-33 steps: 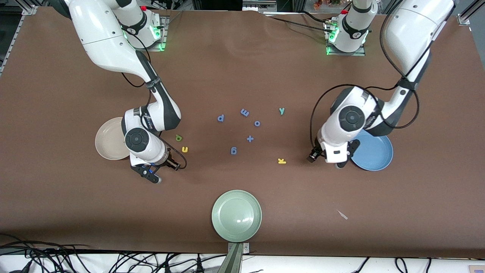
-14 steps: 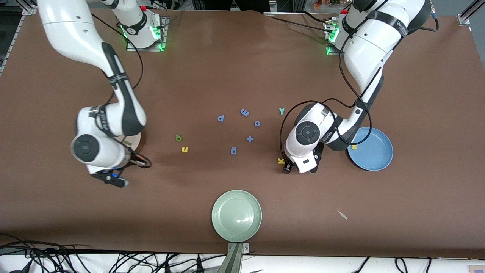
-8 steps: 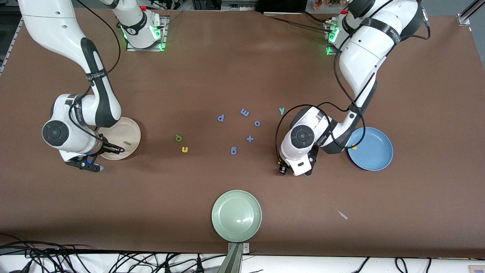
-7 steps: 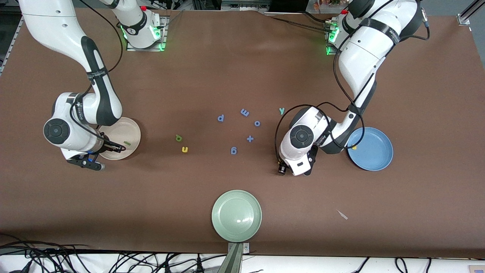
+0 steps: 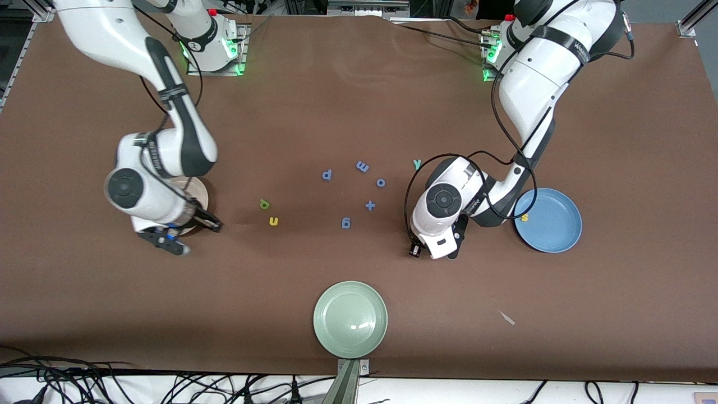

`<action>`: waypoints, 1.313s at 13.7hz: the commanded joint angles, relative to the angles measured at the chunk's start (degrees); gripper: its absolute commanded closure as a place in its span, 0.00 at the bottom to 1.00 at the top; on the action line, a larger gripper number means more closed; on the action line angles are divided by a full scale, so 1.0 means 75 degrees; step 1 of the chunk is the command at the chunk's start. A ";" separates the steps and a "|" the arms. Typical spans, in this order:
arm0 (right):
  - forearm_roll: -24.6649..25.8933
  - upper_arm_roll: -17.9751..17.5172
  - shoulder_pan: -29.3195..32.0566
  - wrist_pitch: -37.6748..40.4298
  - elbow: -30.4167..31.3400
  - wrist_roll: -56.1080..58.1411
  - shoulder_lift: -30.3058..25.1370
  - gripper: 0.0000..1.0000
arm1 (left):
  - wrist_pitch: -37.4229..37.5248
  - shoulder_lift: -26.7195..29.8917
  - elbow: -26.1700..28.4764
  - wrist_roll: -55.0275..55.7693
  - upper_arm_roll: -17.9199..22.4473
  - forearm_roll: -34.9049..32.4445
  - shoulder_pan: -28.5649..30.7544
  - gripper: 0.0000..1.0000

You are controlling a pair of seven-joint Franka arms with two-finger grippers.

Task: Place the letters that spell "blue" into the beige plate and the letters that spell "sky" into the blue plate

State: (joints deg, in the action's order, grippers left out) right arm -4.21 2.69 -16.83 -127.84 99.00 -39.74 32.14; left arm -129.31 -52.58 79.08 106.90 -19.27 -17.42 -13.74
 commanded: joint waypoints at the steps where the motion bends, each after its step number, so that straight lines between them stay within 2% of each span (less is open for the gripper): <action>1: -0.0096 -0.0113 -0.0332 -0.0296 -0.0695 -0.1050 0.0776 0.47 | 0.0144 -0.0103 -0.0220 0.0032 0.0073 0.0072 -0.0089 0.53; 4: -0.0107 -0.0113 -0.0639 -0.0812 -0.0707 -0.1743 0.1035 0.47 | 0.0156 -0.0103 -0.0197 0.0032 0.0073 0.0060 -0.0089 0.55; 5: -0.0119 -0.0136 -0.0697 -0.0849 -0.0707 -0.1860 0.1046 0.47 | 0.0156 -0.0103 -0.0197 0.0032 0.0073 0.0060 -0.0078 0.65; 7: -0.0177 -0.0171 -0.0768 -0.0942 -0.0707 -0.2083 0.1093 0.47 | 0.0144 -0.0103 -0.0197 0.0032 0.0073 0.0060 -0.0078 0.68; 10: -0.0306 -0.0253 -0.1013 -0.1282 -0.0672 -0.2493 0.1222 0.47 | 0.0155 -0.0092 -0.0173 0.0021 0.0073 0.0084 0.0004 0.87; 12: -0.0306 -0.0253 -0.1072 -0.1318 -0.0614 -0.2681 0.1222 0.47 | 0.0248 0.0048 -0.0208 -0.0014 0.0073 0.0154 0.0191 0.91; 15: -0.0295 -0.0253 -0.1108 -0.1435 -0.0228 -0.2566 0.1164 0.47 | 0.0694 0.0353 -0.0290 -0.0073 -0.0020 0.0177 0.0554 0.91; 18: -0.0259 -0.0242 -0.1108 -0.1271 -0.0203 -0.2238 0.1070 0.47 | 0.1069 0.0600 -0.0291 -0.0259 -0.0020 0.0166 0.1103 0.91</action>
State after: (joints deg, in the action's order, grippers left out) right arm -5.46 0.78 -25.04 -137.32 96.17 -58.58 41.10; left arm -123.80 -50.13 76.28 106.72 -19.03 -17.41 -8.18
